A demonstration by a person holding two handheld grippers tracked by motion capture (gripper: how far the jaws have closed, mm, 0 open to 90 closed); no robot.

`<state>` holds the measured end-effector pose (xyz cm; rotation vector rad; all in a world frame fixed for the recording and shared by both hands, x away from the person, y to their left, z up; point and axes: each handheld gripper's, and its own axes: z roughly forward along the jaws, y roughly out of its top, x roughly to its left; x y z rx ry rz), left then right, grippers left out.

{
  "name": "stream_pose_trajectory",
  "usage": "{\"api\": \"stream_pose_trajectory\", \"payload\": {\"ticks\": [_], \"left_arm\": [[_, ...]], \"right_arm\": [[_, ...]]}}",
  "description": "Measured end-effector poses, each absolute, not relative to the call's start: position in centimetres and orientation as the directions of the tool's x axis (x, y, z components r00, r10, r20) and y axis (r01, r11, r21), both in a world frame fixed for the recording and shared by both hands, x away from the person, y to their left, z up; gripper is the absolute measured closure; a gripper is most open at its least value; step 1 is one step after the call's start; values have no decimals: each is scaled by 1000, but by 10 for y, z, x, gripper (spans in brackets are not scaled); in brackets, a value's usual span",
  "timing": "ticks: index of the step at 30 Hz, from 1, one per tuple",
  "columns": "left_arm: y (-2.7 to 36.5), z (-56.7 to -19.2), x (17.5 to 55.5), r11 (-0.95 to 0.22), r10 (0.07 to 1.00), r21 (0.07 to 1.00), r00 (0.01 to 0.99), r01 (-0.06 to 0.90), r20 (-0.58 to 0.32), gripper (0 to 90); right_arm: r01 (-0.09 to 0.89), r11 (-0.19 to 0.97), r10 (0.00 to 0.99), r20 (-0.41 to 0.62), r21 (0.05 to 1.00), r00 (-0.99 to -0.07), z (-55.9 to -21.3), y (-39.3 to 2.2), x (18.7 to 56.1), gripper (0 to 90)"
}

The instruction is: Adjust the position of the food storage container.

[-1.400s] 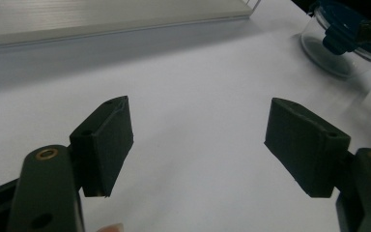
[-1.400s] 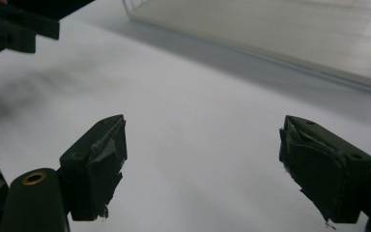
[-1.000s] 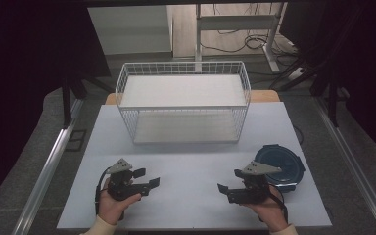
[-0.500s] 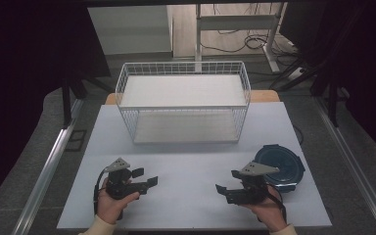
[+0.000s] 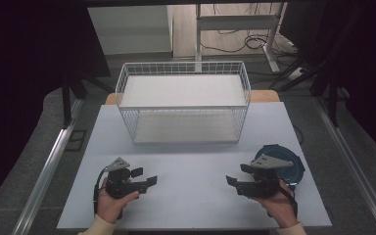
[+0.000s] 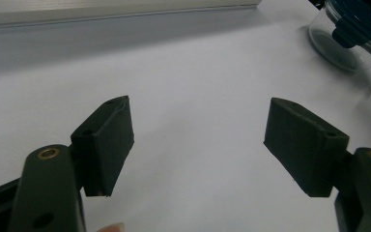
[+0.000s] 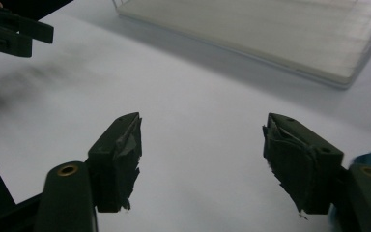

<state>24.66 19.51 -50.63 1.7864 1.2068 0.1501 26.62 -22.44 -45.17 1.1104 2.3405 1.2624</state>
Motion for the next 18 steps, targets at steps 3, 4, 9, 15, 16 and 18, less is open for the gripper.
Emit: {"api": "stream_pose_trajectory", "payload": {"ticks": [3, 4, 9, 15, 16, 18], "left_arm": [[194, -506, 246, -66, 776, 748, 505, 661, -378, 249], [194, -506, 246, -70, 777, 749, 507, 659, -374, 249], [194, -506, 246, -72, 780, 749, 505, 658, -369, 249], [195, -506, 247, -67, 785, 750, 499, 659, -368, 250], [195, -506, 247, -68, 784, 749, 499, 659, -368, 250], [194, -507, 247, -73, 784, 748, 501, 659, -365, 250]], "right_arm": [[493, 332, 744, 98, 804, -661, -441, -232, 266, 333], [486, 332, 749, 88, 808, -657, -438, -235, 267, 342], [476, 333, 777, 49, 814, -628, -422, -251, 266, 369], [511, 279, 825, 70, 813, -561, -411, -278, 272, 383], [518, 272, 831, 73, 811, -551, -411, -281, 273, 383], [533, 250, 851, 80, 808, -519, -409, -290, 276, 400]]}}
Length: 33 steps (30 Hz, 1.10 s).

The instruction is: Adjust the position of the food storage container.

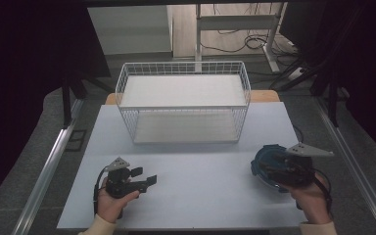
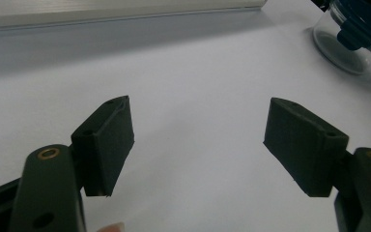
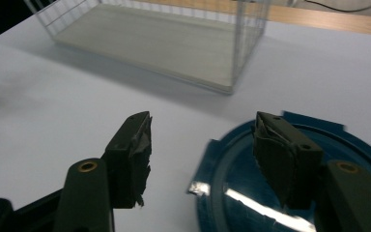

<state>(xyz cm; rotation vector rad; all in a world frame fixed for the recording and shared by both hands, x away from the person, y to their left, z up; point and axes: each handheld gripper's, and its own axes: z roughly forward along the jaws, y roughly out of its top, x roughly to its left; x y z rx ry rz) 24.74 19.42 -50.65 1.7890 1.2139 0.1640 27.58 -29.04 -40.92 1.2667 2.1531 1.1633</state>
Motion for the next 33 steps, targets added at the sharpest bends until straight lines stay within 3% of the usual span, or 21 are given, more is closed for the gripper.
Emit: {"api": "stream_pose_trajectory", "payload": {"ticks": [14, 27, 33], "left_arm": [[192, -508, 248, -79, 785, 743, 501, 665, -365, 250], [192, -508, 248, -82, 790, 743, 498, 665, -359, 251], [193, -509, 248, -84, 791, 742, 497, 666, -357, 251]], "right_arm": [[576, 194, 914, 68, 794, -401, -413, -345, 289, 568], [604, 154, 965, 12, 782, -262, -422, -393, 299, 869], [644, 150, 980, -28, 750, -195, -436, -408, 303, 887]]}}
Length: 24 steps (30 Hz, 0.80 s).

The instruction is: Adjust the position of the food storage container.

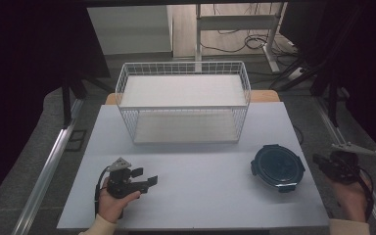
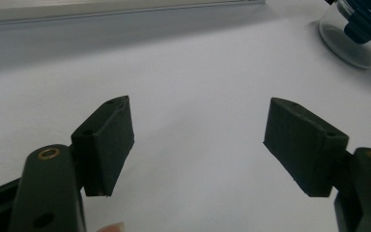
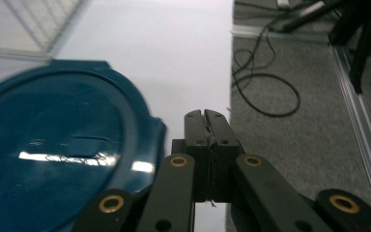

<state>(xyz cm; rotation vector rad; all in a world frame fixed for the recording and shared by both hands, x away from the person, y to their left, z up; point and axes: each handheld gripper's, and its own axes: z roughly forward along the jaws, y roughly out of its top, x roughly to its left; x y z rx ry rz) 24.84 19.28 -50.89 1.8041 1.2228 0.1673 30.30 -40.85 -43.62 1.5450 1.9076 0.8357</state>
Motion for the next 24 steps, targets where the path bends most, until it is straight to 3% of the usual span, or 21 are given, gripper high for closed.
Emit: {"api": "stream_pose_trajectory", "payload": {"ticks": [8, 24], "left_arm": [[191, -510, 249, -90, 790, 737, 499, 670, -356, 251], [190, -511, 249, -94, 793, 733, 496, 674, -355, 252]], "right_arm": [[694, 179, 974, -26, 698, -225, -458, -409, 315, 889], [716, 256, 958, -71, 650, -278, -465, -394, 320, 894]]}}
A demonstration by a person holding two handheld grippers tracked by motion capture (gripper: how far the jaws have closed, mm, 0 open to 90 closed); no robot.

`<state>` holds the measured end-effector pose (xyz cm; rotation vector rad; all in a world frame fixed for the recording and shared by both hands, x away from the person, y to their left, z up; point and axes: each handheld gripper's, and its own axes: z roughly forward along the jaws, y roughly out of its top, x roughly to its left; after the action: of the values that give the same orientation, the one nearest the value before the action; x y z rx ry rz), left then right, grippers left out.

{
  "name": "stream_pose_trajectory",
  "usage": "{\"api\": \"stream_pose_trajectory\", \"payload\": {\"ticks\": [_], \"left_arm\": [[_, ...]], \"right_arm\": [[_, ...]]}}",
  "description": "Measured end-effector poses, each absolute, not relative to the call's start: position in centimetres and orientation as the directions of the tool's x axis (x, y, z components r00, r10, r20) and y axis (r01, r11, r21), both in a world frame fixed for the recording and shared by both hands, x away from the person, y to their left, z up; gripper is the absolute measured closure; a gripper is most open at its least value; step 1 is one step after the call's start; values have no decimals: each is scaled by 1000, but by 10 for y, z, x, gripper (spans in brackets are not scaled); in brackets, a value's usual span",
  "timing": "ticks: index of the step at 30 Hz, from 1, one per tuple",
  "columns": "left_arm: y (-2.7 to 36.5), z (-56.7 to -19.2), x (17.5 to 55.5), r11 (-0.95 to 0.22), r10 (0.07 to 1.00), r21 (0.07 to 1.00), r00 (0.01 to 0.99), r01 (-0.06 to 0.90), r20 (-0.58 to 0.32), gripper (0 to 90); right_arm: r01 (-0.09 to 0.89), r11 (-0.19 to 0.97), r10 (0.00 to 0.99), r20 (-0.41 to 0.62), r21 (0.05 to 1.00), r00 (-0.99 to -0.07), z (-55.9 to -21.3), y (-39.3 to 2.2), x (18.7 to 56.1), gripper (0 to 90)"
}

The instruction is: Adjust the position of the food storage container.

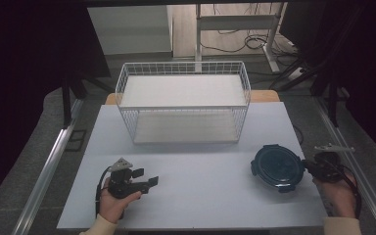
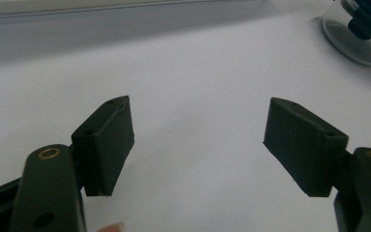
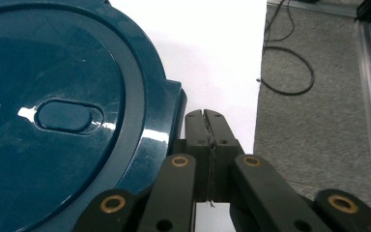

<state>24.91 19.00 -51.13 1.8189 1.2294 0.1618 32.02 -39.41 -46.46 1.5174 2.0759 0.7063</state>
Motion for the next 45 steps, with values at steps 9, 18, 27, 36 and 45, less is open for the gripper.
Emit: {"api": "stream_pose_trajectory", "payload": {"ticks": [9, 18, 27, 36, 45], "left_arm": [[189, -512, 250, -95, 795, 730, 493, 677, -354, 252], [189, -512, 250, -98, 796, 728, 493, 678, -351, 252], [189, -513, 250, -102, 798, 726, 492, 680, -349, 252], [189, -513, 250, -104, 800, 723, 490, 683, -347, 252], [188, -514, 250, -109, 804, 719, 486, 686, -343, 252]], "right_arm": [[708, 258, 951, -45, 658, -305, -464, -392, 318, 896], [713, 295, 934, -36, 636, -354, -464, -372, 317, 897], [707, 344, 915, -53, 618, -399, -464, -345, 314, 897], [693, 380, 892, -42, 612, -451, -463, -325, 310, 897], [689, 390, 883, -35, 611, -468, -463, -315, 308, 897]]}}
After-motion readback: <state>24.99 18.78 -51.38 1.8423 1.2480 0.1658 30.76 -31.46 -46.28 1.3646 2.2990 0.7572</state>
